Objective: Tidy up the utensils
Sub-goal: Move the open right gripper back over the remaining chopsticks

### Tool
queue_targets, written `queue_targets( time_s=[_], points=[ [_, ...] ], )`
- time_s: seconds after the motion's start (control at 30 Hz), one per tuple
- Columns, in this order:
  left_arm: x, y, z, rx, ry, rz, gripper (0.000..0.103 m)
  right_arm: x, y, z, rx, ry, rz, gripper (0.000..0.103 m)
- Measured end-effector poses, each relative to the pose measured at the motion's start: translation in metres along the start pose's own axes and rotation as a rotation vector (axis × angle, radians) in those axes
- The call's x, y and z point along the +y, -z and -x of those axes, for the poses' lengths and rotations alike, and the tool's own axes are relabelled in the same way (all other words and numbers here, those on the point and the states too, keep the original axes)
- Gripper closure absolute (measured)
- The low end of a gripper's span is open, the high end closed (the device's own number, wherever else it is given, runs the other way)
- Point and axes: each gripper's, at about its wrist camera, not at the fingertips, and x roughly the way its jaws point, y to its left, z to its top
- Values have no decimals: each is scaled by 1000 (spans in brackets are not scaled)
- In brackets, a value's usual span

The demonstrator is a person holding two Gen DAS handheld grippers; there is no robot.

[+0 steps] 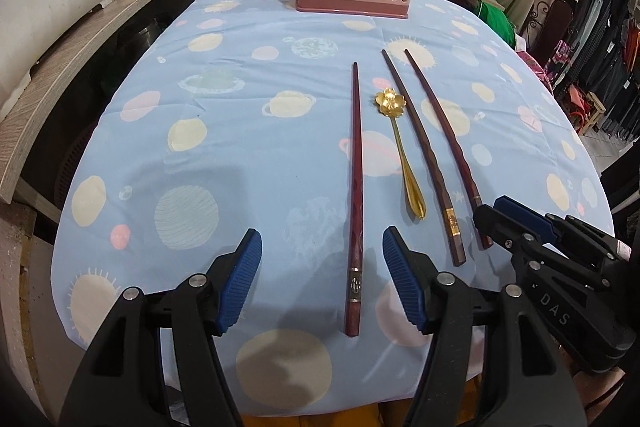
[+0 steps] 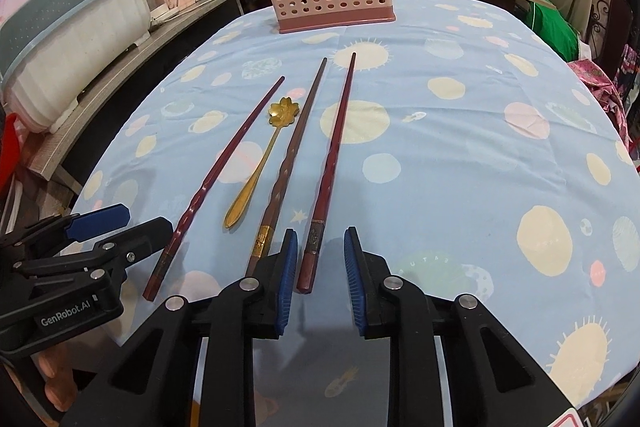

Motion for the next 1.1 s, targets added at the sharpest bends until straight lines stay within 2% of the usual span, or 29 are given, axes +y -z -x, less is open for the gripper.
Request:
queue_targets(
  time_s=[0.6,1.1],
  points=[
    [-2,10,-8,42,10,1,42,3,4,0,-14,21,20,82],
    [-8,15,-8,25,-26,-42,44,7,7,-1,-26,40,38,82]
  ],
)
